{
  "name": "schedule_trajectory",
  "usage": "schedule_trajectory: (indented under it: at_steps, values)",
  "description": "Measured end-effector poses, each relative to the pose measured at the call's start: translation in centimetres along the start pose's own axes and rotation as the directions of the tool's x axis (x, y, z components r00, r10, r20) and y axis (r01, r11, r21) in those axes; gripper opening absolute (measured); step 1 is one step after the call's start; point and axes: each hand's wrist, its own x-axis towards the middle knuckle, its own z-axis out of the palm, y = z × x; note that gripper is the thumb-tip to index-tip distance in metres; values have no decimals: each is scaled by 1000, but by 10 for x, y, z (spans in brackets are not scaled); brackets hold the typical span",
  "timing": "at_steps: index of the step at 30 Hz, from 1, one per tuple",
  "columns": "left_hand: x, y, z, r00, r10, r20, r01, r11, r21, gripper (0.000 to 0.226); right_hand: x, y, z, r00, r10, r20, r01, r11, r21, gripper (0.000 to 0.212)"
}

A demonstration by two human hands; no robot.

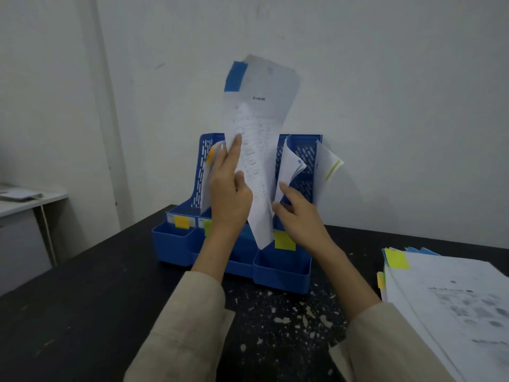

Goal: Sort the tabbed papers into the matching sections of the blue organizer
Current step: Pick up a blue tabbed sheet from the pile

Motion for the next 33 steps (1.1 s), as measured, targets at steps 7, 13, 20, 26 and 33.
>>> schedule_trajectory:
  at_steps: [7, 13, 20, 26, 33]
  values:
    - [29, 14, 15, 989, 140, 39, -143, 988, 66, 63, 4, 2, -1, 999, 4, 31, -5, 1000, 25, 47]
    - [6, -21, 40, 947, 168, 273, -189, 981, 53, 48, 5, 7, -3, 1000, 6, 14, -6, 1000, 2, 47]
    - [-21, -45, 41, 886, -62, 460, -21, 985, 174, 33, 8, 9, -4, 1000, 5, 3, -5, 1000, 10, 46]
    - [-7, -29, 26, 902, 111, 418, -273, 896, 350, 38, 11, 11, -5, 1000, 24, -8, -24, 1000, -11, 50]
    - [-12, -38, 25, 843, 15, 537, -246, 900, 360, 43, 10, 11, -3, 1000, 16, -12, -17, 999, -36, 50]
